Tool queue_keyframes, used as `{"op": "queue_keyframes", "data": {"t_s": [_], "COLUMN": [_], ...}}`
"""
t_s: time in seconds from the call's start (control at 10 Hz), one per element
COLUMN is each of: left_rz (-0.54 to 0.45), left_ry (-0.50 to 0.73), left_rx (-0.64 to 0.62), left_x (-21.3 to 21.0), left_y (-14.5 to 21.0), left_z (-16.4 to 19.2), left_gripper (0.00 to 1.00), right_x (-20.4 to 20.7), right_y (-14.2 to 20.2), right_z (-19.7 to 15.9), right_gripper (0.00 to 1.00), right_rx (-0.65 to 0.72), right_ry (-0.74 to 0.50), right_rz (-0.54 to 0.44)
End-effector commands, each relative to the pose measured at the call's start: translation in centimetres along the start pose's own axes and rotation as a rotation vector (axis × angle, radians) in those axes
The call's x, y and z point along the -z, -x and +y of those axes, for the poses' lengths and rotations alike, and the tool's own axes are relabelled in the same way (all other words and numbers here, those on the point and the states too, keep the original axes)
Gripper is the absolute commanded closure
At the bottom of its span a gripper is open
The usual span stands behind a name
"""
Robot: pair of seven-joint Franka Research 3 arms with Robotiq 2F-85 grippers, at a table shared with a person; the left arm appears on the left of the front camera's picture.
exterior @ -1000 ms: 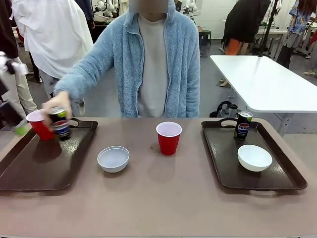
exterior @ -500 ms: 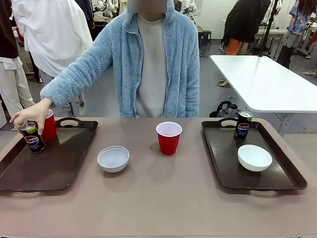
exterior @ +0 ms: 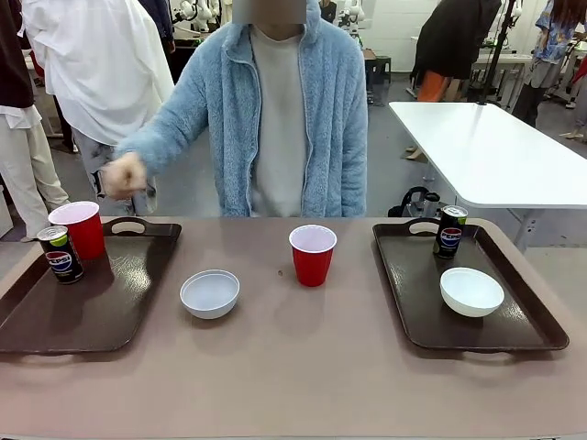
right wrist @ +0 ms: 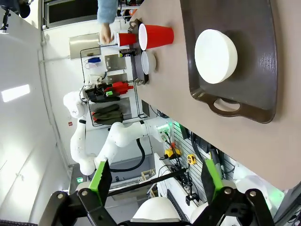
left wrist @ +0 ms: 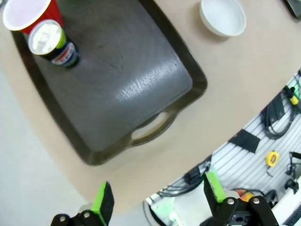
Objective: Prepare tableware on both trays.
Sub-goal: Pick up a Picnic Bowl from the table and place it on a Handle tray.
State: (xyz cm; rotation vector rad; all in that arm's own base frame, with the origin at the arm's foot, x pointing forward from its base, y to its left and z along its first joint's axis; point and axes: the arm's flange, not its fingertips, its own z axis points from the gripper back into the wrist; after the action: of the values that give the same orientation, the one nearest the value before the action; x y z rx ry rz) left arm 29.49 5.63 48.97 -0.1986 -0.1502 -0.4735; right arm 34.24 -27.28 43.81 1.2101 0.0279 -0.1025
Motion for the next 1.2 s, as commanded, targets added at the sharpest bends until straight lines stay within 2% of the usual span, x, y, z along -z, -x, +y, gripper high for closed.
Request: {"op": "queue_keyframes", "data": {"t_s": [0.0, 0.2, 0.5, 0.7, 0.9, 1.1], "left_rz": [0.0, 0.0, 0.066, 0.126, 0.17, 0.166], "left_ry": [-0.001, 0.0, -0.245, -0.348, -0.394, -0.378], "left_rx": [0.001, 0.0, 0.045, 0.116, 0.126, 0.098], "left_x": [0.0, 0.0, -1.5, -1.5, -0.1, 3.6], "left_y": [0.0, 0.0, -5.8, -10.4, -13.7, -16.6], "left_z": [0.0, 0.0, -4.7, -8.4, -12.0, -15.6], "left_gripper": [0.0, 0.0, 0.0, 0.0, 0.0, 0.0], "right_x": [0.0, 0.0, 0.0, 0.0, 0.0, 0.0], "right_y": [0.2, 0.2, 0.2, 0.2, 0.2, 0.2], "right_z": [0.1, 0.1, 0.1, 0.1, 0.1, 0.1], "right_gripper": [0.0, 0.0, 0.0, 0.0, 0.0, 0.0], "right_rx": [0.001, 0.001, 0.001, 0.001, 0.001, 0.001], "right_ry": [-0.004, -0.004, -0.004, -0.004, -0.004, -0.004], "right_rz": [0.0, 0.0, 0.0, 0.0, 0.0, 0.0]}}
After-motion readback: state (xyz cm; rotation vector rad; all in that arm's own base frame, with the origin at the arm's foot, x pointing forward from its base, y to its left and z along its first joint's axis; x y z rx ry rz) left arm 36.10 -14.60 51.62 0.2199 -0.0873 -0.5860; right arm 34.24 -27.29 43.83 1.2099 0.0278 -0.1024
